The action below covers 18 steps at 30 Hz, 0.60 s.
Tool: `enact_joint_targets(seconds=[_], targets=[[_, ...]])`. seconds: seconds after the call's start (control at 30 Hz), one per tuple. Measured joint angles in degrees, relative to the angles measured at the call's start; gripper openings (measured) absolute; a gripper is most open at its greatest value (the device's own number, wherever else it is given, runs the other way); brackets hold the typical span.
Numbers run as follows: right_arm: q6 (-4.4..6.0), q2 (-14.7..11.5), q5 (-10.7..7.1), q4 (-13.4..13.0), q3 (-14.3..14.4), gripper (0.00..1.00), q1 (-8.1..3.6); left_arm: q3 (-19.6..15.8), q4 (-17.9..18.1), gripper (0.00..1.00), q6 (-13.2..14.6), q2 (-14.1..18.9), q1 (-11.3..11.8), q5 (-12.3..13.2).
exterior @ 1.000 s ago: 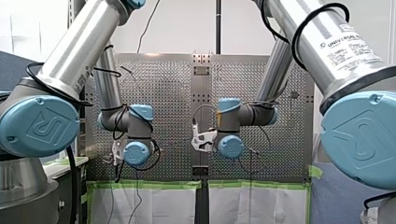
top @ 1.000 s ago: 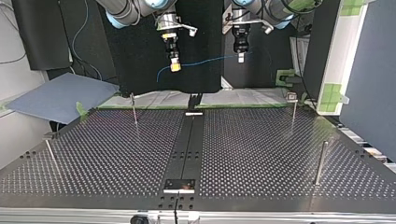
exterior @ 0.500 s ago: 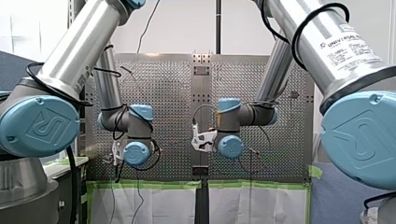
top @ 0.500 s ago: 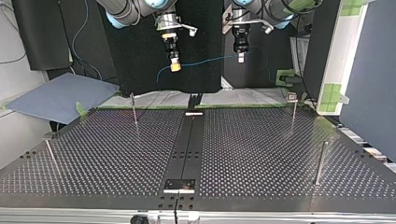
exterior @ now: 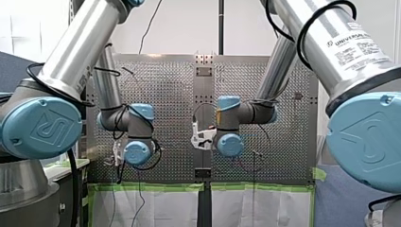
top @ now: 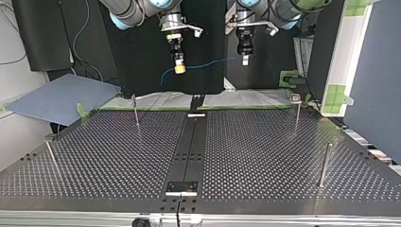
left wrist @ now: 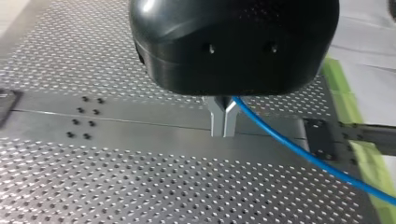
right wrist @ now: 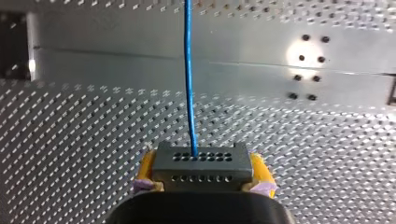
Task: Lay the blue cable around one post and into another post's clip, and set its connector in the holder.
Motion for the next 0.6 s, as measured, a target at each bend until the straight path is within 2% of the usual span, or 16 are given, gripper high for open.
enact_joint_targets(seconds=[0.1, 0.23, 0.37, 0.47, 0.6], targets=[[1.47, -1.4, 1.10, 1.3, -0.5, 0.00, 0.68, 0.0, -0.3, 0.00, -1.4, 1.4, 0.3, 0.5], [3.64, -3.6, 0.88, 2.5, -0.7, 0.00, 0.76, -0.2, -1.2, 0.00, -3.0, 3.3, 0.7, 0.4], [5.58, -5.6, 0.71, 4.2, -0.9, 0.00, 0.53, -0.2, -3.1, 0.00, -2.6, 5.4, 1.2, -0.7], [6.33, -7.0, 0.64, 5.5, -1.2, 0.00, 0.41, -0.2, -4.5, 0.00, -2.6, 6.8, 1.7, -1.8], [6.58, -8.9, 0.50, 7.3, -1.6, 0.00, 0.28, 0.1, -6.3, 0.00, -3.6, 8.7, 2.3, -2.4]])
